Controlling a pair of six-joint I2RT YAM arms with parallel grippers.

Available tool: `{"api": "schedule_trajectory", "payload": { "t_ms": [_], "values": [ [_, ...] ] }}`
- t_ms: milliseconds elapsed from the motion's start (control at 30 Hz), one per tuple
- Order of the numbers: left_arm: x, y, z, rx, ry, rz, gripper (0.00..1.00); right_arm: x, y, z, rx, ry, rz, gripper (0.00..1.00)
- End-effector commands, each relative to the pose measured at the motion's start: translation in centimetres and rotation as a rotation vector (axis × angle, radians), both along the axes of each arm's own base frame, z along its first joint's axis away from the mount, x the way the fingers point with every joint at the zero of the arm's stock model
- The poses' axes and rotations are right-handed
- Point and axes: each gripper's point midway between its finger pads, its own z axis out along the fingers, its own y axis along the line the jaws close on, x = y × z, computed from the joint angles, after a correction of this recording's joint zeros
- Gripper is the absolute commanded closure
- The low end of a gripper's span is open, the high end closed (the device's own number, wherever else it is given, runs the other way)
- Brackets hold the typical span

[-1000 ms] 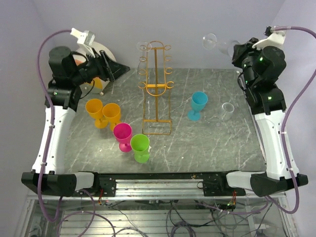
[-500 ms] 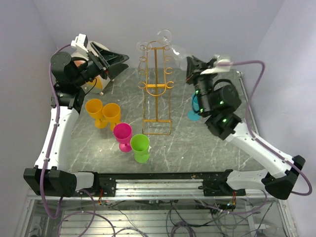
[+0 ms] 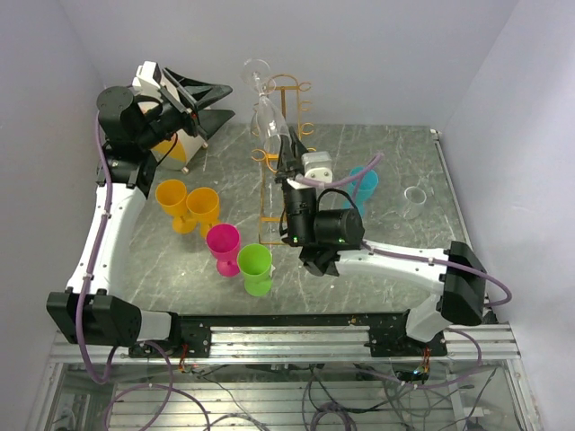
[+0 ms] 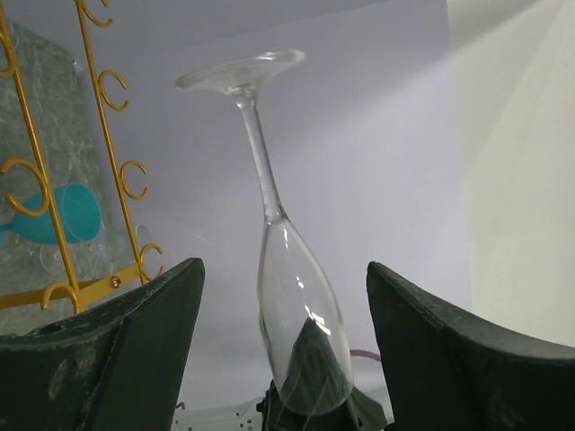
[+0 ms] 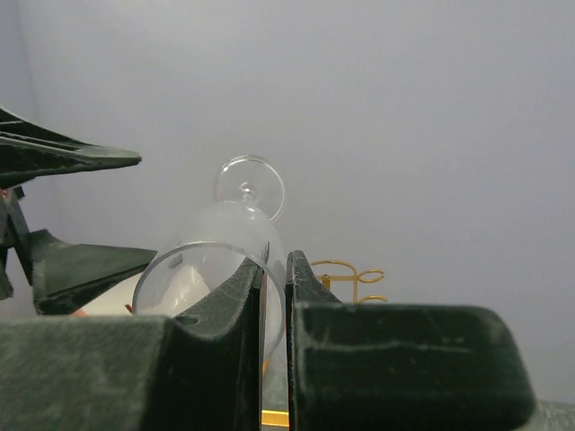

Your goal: Place the wine glass upside down on the wine glass rack

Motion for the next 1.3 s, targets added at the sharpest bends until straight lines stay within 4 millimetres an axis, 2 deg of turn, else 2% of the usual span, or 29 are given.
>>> {"api": "schedule_trajectory", "payload": {
  "t_ms": [0,167,400,900,1133,1267],
  "values": [
    [-0.3,0.2,1.6,-0.022,-0.031,-0.014,0.17,-2.0,-2.5,2.4,0.143,-0.115,-0.038,1.00],
    [0.5,0.2,-0.1,-0.014,0.014,-0.003,0.20,-2.1,-0.9,2.2,0.126,-0.110,0.011,1.00],
    [0.5,0.0,0.6,-0.021,-0.003,-0.019,0.21,-2.0,1.6,1.2,0.083,-0.101,0.047,1.00],
    [0.5,0.1,-0.3,-0.011,0.028,-0.011,0.28,-3.5,5.8,0.2,0.054,-0.108,0.111,1.00],
    [0.2,0.3,0.0,-0.008,0.009,0.008,0.45,-3.9,6.9,-0.6,0.017,-0.105,0.090,1.00],
    [0.5,0.9,-0.1,-0.005,0.024,0.036,0.49,-3.6,6.4,-1.3,0.013,-0.104,0.044,1.00]
  ]
}}
